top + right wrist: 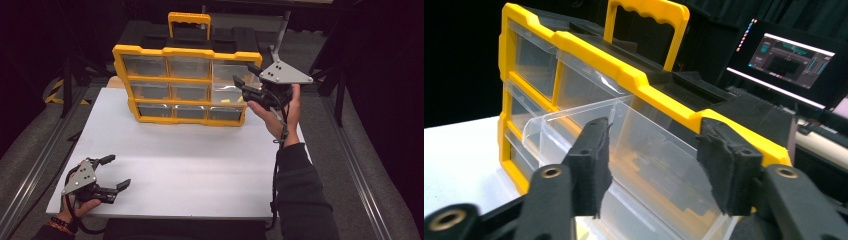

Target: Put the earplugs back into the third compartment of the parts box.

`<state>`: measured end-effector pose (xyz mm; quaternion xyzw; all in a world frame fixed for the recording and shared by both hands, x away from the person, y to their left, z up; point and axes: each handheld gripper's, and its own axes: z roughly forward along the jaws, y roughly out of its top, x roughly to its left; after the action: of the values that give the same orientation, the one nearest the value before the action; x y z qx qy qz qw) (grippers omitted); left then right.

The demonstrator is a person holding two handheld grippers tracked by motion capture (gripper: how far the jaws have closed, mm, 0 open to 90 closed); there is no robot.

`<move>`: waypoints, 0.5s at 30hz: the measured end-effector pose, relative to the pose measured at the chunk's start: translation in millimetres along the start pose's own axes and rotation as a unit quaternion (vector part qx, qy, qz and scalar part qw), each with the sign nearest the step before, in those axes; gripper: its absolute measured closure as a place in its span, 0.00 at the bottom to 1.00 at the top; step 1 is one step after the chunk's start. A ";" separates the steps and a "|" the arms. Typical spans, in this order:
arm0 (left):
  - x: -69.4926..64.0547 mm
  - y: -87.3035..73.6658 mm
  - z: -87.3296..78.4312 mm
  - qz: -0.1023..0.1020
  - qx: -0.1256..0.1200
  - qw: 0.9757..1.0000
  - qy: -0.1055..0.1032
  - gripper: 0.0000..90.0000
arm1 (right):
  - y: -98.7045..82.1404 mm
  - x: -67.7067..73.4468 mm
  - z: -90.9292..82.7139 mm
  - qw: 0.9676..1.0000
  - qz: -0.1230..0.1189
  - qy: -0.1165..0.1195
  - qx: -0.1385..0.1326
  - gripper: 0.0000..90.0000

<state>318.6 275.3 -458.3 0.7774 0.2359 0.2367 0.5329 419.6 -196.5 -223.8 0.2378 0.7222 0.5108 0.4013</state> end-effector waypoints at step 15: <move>0.1 0.0 -0.2 0.000 0.002 1.000 0.000 0.09 | -14.2 26.9 -19.9 0.998 -0.050 -0.029 -0.006 0.29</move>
<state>318.5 275.5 -458.2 0.7783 0.2363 0.2358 0.5318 389.0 -192.3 -242.9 0.2133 0.7181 0.4876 0.4484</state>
